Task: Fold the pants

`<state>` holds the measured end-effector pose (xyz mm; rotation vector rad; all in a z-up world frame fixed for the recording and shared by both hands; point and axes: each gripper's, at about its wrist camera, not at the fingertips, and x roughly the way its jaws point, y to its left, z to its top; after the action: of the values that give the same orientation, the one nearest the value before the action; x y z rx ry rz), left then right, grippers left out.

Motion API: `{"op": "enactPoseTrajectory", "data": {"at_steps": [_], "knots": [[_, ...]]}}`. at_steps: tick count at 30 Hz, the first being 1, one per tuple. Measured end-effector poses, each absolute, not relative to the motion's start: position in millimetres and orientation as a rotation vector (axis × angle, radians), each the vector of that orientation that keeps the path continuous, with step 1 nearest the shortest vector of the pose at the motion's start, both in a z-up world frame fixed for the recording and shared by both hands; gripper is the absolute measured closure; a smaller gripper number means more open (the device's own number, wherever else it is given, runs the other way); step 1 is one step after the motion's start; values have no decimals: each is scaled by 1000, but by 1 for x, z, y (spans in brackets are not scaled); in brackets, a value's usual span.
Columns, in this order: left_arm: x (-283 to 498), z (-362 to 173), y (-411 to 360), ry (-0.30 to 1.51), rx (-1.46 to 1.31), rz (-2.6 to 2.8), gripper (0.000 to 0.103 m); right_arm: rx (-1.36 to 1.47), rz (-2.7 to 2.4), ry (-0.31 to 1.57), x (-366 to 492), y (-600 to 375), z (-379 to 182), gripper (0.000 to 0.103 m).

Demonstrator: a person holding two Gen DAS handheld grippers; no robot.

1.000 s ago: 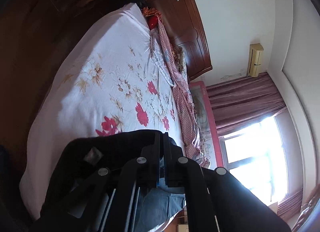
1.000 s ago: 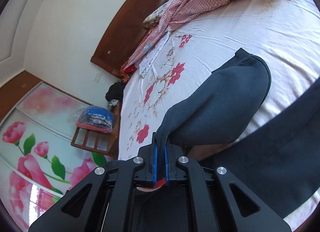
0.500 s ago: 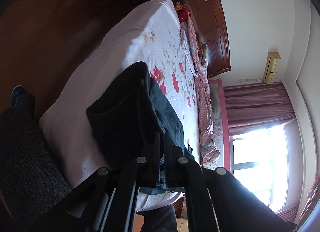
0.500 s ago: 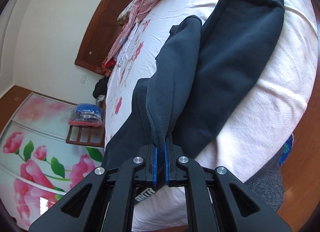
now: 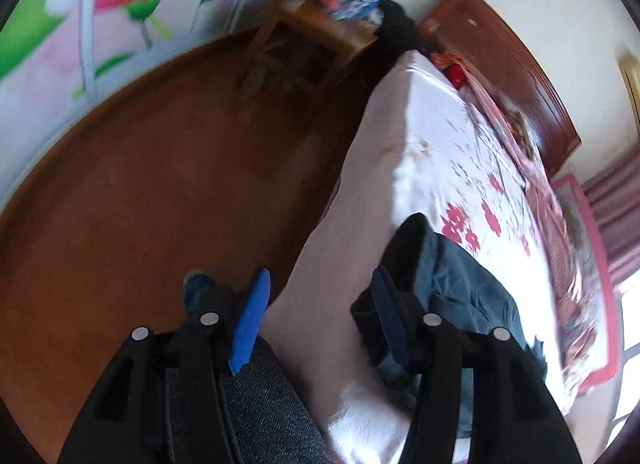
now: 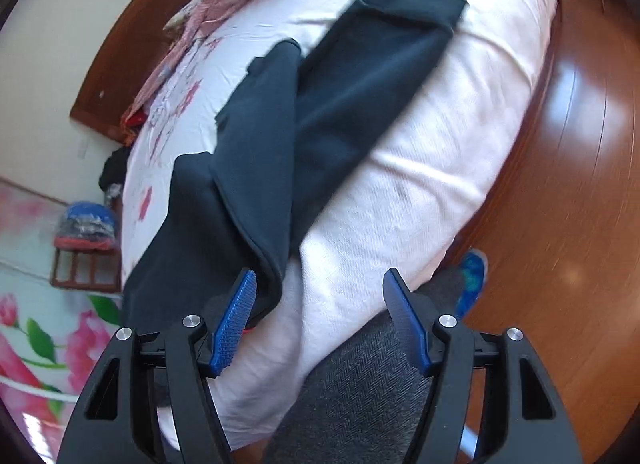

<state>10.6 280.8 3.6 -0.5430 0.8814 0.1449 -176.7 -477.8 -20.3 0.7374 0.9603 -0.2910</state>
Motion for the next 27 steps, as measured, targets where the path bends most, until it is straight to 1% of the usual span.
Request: {"op": "enactPoseTrajectory", "data": {"at_steps": [2,4,5,6,10,12,15,18,21,22,23,24,25,26,27], "knots": [[19,27,239,863,-372,67,18,555,-250,952,-143,-459,8,38],[29,43,185,852,-236,-73,15,413,-229,909,-103,-440,32,38],[33,46,159,857,-189,-146,10,370,-212,901,-77,-434,40,38],[38,47,131,875,-147,-226,7,338,-223,896,-55,-431,43,38],[48,36,48,938,-97,-435,6,145,-303,935,35,-420,27,38],[52,28,18,993,-109,-493,6,33,-296,1014,75,-407,5,38],[49,16,-11,1062,-140,-554,6,-123,-336,1116,110,-393,-31,38],[40,6,-27,1085,-114,-588,6,-252,-417,1183,123,-394,-61,38],[34,9,-32,1089,-70,-598,6,-141,-405,1212,121,-414,-72,38],[33,8,-31,1088,-71,-590,6,-107,-387,1208,119,-418,-71,40],[32,11,-31,1092,-73,-592,6,-71,-353,1215,119,-422,-70,63],[36,9,-31,1102,-77,-588,6,-35,-333,1214,118,-424,-67,73],[38,7,-30,1113,-85,-579,6,-3,-317,1201,116,-427,-62,77],[41,6,-30,1122,-96,-576,6,24,-301,1192,116,-428,-57,84],[44,4,-29,1132,-109,-580,6,65,-297,1170,113,-433,-49,88]]}}
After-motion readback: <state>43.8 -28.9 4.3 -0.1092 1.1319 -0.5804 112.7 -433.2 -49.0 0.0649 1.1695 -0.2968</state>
